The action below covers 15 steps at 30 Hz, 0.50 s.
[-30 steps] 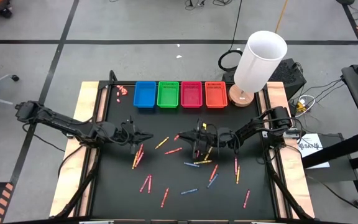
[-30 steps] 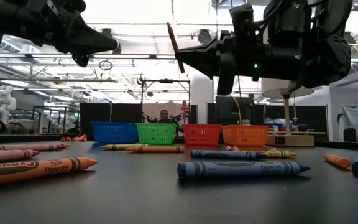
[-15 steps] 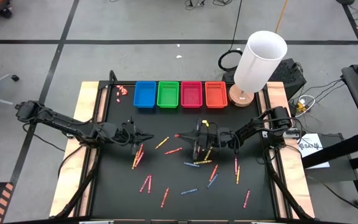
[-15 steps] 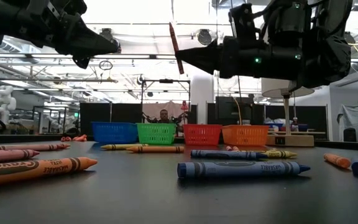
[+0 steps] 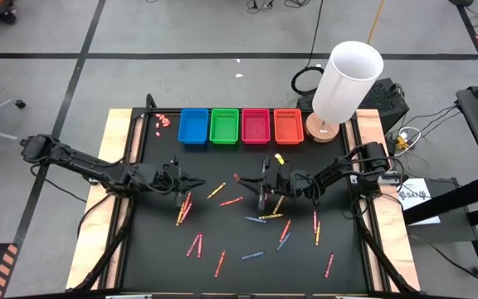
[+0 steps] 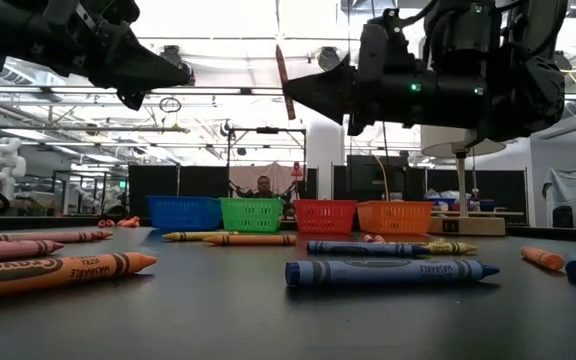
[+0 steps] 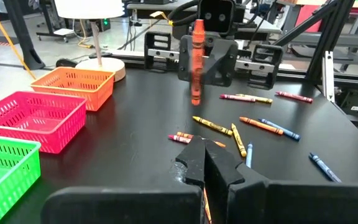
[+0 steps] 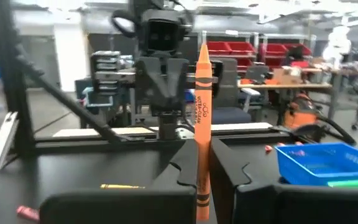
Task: Sort crayons
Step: Put the orange crayon into the green bin
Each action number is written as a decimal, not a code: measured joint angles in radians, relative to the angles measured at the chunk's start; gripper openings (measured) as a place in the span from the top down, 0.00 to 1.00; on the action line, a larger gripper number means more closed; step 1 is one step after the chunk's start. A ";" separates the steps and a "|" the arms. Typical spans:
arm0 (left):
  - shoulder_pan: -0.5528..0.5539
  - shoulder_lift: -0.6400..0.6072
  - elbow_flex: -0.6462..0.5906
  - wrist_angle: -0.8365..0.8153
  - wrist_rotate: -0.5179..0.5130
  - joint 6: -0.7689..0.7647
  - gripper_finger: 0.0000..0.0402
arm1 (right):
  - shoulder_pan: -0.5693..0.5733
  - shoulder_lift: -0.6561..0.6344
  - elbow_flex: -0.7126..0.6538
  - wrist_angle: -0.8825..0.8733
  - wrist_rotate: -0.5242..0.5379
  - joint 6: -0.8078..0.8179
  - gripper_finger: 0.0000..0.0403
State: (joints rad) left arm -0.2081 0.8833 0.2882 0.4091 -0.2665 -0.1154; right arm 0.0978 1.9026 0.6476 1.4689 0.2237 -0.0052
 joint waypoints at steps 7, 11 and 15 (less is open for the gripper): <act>0.000 0.000 0.000 0.000 0.000 0.020 1.00 | -0.026 0.000 0.017 -0.005 0.143 0.094 1.00; 0.000 0.000 0.000 0.000 0.000 0.019 1.00 | -0.082 0.000 0.081 -0.082 0.145 0.128 1.00; 0.000 0.000 0.000 0.000 0.000 0.019 1.00 | -0.165 0.000 0.205 -0.279 0.145 0.168 1.00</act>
State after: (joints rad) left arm -0.2081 0.8833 0.2882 0.4091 -0.2665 -0.0963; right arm -0.0672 1.9026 0.8523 1.1895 0.3687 0.1627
